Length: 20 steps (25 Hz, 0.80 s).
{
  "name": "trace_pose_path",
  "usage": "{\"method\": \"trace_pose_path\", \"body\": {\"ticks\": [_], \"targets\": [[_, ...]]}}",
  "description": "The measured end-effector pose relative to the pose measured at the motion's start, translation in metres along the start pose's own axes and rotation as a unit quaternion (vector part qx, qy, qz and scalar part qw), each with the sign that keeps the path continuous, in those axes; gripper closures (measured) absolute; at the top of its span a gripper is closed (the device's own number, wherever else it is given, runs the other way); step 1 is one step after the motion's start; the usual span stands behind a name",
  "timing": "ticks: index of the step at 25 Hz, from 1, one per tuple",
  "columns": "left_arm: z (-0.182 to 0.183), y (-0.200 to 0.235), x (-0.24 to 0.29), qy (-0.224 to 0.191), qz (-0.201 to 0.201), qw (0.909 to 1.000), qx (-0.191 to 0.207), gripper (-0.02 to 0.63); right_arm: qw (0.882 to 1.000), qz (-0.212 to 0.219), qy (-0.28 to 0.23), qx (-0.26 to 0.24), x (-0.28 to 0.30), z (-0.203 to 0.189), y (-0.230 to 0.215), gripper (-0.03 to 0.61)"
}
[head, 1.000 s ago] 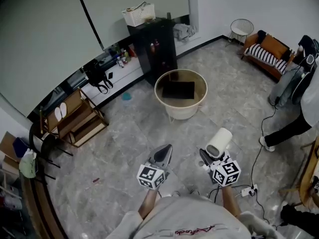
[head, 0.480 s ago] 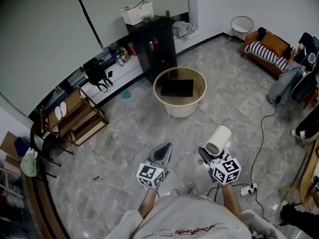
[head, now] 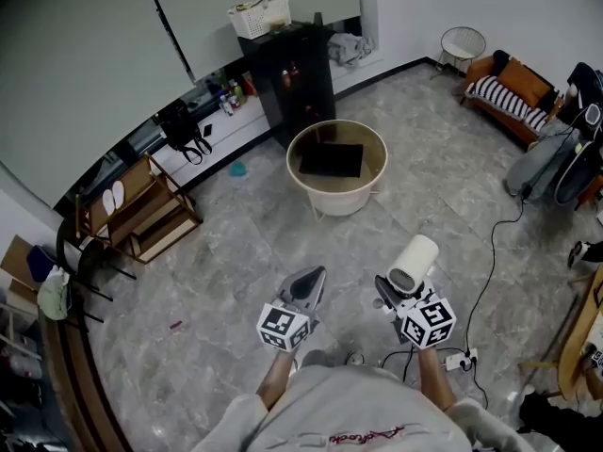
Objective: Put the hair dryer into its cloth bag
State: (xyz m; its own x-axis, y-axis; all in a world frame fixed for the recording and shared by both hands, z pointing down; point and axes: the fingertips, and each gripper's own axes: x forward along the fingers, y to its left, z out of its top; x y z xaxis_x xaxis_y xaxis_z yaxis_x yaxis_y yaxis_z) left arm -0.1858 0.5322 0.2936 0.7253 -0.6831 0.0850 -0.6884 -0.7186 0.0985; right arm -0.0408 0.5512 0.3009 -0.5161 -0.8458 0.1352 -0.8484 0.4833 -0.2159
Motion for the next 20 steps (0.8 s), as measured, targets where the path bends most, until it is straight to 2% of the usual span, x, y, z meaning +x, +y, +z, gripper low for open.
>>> {"method": "trace_pose_path", "body": {"ticks": [6, 20], "targets": [[-0.011, -0.009, 0.007, 0.010, 0.005, 0.9999, -0.006, 0.583, 1.000, 0.000, -0.001, 0.012, -0.003, -0.005, -0.016, 0.295], [-0.020, 0.013, 0.033, 0.005, 0.008, 0.9999, -0.010, 0.583, 1.000, 0.000, -0.002, 0.014, 0.022, -0.010, -0.039, 0.295]]}}
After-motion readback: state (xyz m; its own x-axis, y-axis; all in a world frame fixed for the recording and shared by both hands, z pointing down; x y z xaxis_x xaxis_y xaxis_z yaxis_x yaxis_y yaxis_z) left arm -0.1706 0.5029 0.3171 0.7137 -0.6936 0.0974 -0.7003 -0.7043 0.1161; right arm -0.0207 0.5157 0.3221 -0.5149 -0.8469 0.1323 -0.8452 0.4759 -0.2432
